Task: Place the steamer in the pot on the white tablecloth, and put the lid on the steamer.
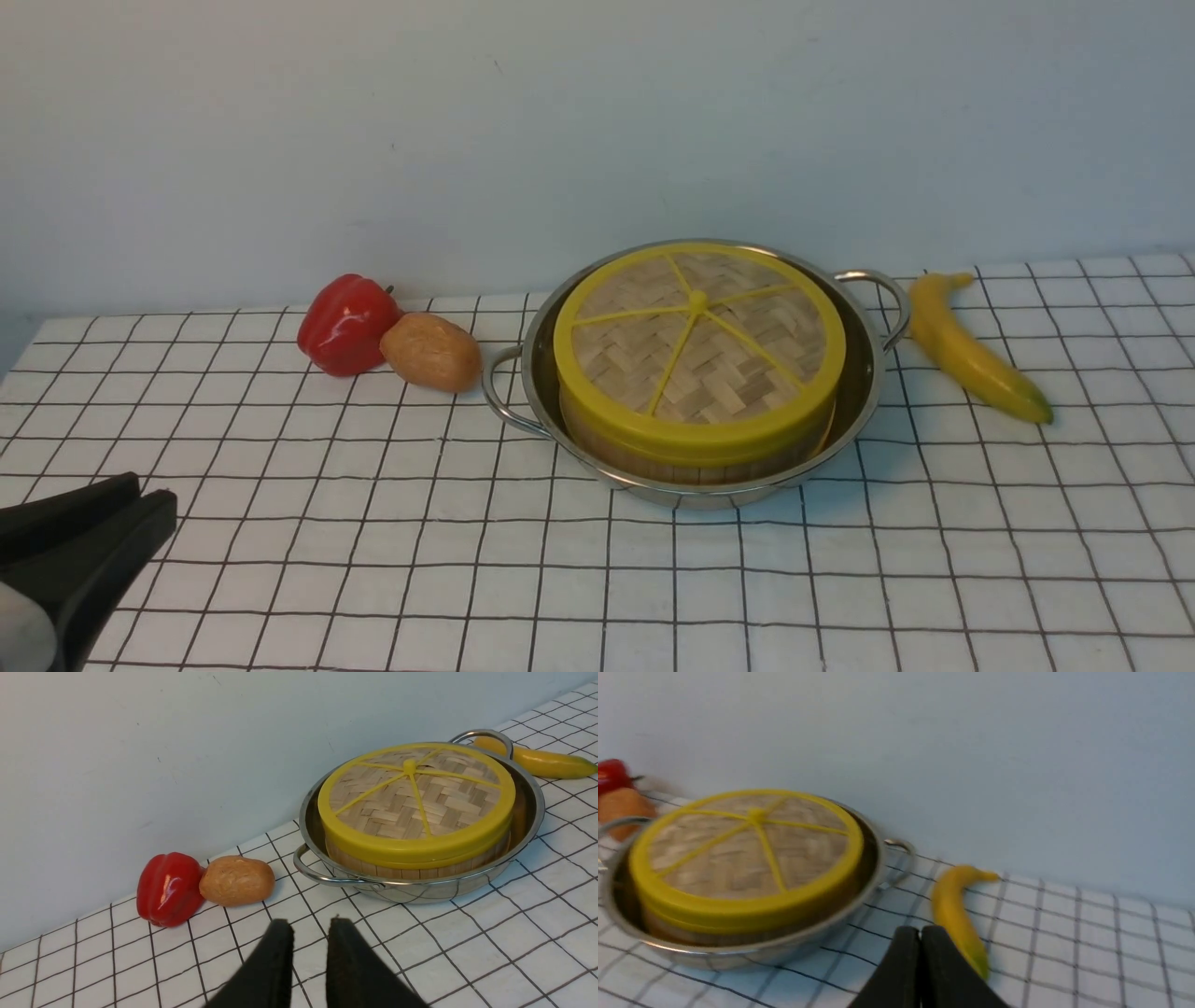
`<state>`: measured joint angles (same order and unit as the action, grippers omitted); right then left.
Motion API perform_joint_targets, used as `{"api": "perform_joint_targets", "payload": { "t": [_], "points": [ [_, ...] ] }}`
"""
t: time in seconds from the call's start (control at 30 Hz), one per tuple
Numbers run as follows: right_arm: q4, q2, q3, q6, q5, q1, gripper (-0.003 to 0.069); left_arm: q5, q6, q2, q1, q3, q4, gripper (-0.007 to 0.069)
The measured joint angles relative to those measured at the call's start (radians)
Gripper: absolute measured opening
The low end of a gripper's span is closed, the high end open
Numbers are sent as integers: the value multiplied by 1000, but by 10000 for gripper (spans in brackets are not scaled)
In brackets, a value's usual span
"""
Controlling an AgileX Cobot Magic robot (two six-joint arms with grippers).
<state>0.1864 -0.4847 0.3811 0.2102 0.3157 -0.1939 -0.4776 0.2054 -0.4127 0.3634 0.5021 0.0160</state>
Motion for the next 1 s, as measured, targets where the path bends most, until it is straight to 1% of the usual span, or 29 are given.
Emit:
{"api": "perform_joint_targets", "payload": {
  "t": [0.17, 0.23, 0.3, 0.47, 0.67, 1.0],
  "points": [
    [-2, 140, -151, 9, -22, 151, 34, 0, 0, 0, 0, 0, 0, 118],
    [-2, 167, -187, 9, -31, 169, 37, 0, 0, 0, 0, 0, 0, 118],
    [-2, 246, -262, 10, -41, 205, 43, 0, 0, 0, 0, 0, 0, 121],
    [-3, 362, -360, 16, -48, 217, 58, 0, 0, 0, 0, 0, 0, 128],
    [-8, 477, -388, 17, -58, 217, 74, 0, 0, 0, 0, 0, 0, 138],
    [-12, 481, -390, 17, -66, 217, 98, -1, 0, 0, 0, 0, -1, 150]
  ]
}}
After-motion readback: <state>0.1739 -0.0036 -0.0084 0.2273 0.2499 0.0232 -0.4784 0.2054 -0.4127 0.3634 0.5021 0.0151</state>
